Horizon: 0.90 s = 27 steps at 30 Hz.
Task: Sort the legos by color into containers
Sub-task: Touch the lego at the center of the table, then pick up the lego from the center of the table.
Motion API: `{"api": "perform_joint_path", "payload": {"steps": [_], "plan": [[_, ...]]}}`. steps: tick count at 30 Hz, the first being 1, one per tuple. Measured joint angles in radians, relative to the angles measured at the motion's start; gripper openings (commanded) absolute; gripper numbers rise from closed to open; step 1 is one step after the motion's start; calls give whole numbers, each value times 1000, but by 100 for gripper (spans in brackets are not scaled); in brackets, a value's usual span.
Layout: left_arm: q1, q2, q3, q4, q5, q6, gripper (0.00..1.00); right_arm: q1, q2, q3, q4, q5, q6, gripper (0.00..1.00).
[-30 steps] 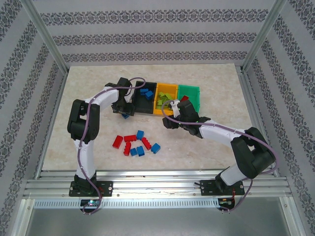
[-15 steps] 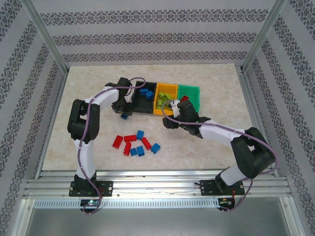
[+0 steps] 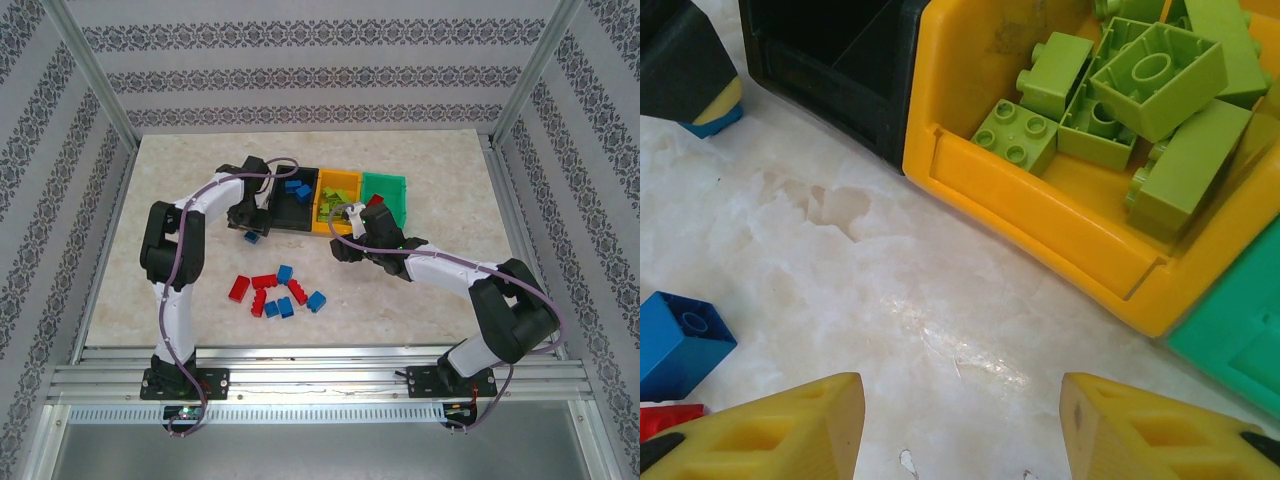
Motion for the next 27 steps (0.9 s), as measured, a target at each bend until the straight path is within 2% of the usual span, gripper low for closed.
{"api": "perform_joint_path", "payload": {"steps": [8, 18, 27], "plan": [[-12, 33, 56, -27, -14, 3, 48, 0, 0, 0, 0, 0, 0, 55], [-29, 36, 68, -46, -50, 7, 60, 0, 0, 0, 0, 0, 0, 55], [-45, -20, -12, -46, -24, 26, 63, 0, 0, 0, 0, 11, -1, 55]]}}
